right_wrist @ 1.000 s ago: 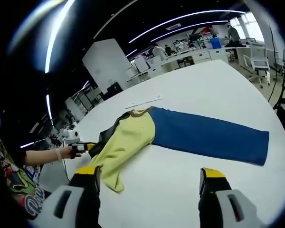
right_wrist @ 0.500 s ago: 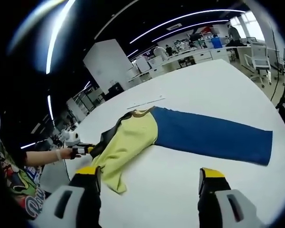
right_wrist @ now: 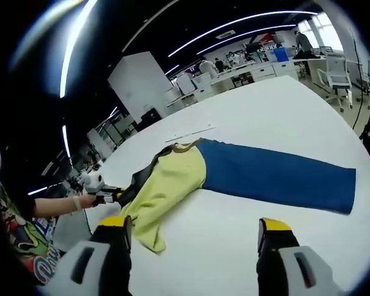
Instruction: Fold the garment on the visible template until the final outline fits inside the template.
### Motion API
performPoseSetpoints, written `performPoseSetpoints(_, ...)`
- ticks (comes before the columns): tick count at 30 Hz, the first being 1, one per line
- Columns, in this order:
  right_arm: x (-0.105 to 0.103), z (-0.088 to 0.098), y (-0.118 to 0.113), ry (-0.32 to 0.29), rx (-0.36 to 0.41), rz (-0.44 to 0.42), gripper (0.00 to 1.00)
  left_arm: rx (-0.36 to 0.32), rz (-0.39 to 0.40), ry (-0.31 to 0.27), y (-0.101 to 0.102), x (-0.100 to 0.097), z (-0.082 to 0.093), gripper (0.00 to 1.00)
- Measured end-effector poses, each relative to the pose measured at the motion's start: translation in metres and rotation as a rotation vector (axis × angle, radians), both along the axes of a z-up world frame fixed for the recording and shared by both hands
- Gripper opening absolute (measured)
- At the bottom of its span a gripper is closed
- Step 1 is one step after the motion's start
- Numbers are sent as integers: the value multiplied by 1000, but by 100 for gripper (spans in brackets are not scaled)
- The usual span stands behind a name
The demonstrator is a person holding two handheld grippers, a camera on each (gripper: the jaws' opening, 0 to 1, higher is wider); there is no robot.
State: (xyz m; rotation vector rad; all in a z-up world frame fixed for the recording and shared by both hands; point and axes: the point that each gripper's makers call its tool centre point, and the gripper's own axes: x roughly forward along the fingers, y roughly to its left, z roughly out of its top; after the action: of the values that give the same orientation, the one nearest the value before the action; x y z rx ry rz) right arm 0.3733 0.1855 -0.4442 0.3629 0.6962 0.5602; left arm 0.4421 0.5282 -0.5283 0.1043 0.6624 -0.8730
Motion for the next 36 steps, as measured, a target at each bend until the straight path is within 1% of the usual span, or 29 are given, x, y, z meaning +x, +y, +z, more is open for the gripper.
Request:
performPoseSetpoints(1,0,0,0,-1,-1,-1,84,5,-4,-3,0,0,0,7)
performPoseSetpoints(2,0,0,-1,0,0,-3,84,28,-22,-25,1,0,-1,6)
performPoseSetpoints(3,0,0,-1,1,1,-4,84,35,-29,-36,0,-1,-1,5)
performPoseSetpoints(8,0,0,-1,1,1,-6,84,23,-24,-17,2,0,-1,1)
performPoseSetpoints(9,0,0,-1,0,1,-7,84,0,-18,14,2,-1,-2,1)
performPoseSetpoints(11,0,1,0,-1,4,-6,84,0,-3,20,4,0,-2,0)
performPoseSetpoints(12,1,2,0,-6,5,-4,83,-18,16,47,5,-2,-2,0)
performPoseSetpoints(13,1,2,1,-8,5,-1,83,-35,30,56,4,-3,0,0)
performPoseSetpoints(16,1,2,2,-12,0,5,83,-89,75,63,10,0,11,0)
performPoseSetpoints(17,1,3,2,-15,1,7,83,-121,104,64,13,2,18,0)
performPoseSetpoints(19,2,5,4,-25,0,10,83,-193,167,57,22,9,35,0)
performPoseSetpoints(21,3,7,5,-26,1,10,83,-243,218,61,32,13,47,0)
performPoseSetpoints(22,3,7,5,-30,1,12,83,-275,258,57,42,16,56,0)
performPoseSetpoints(23,3,8,6,-30,2,13,83,-284,272,43,48,17,61,0)
performPoseSetpoints(24,3,8,7,-31,2,14,83,-289,291,22,58,18,69,0)
performPoseSetpoints(26,4,9,8,-33,3,16,83,-282,312,-7,71,19,78,0)
performPoseSetpoints(30,3,11,14,-40,3,24,83,-268,357,-47,102,19,94,0)
performPoseSetpoints(31,2,11,15,-41,0,28,83,-252,371,-57,111,19,97,0)
performPoseSetpoints(32,2,11,16,-41,-1,30,83,-241,379,-67,118,19,99,0)
performPoseSetpoints(36,-1,13,20,-45,-6,41,83,-234,413,-94,142,25,114,0)
